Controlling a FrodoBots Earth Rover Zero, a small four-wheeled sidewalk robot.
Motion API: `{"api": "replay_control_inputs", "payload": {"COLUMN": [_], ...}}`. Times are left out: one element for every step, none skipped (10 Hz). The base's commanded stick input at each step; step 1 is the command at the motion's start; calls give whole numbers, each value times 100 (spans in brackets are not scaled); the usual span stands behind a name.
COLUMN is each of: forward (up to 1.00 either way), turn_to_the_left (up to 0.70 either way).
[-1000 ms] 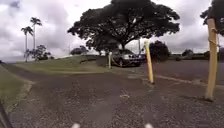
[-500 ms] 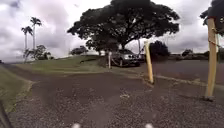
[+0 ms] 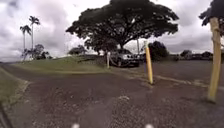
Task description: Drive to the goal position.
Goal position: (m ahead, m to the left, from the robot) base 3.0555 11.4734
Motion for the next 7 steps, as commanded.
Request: {"api": "replay_control_inputs", "payload": {"forward": [70, 70, 70, 70, 70, 70, 70], "turn_to_the_left": [0, 0, 0, 0, 0, 0, 0]}}
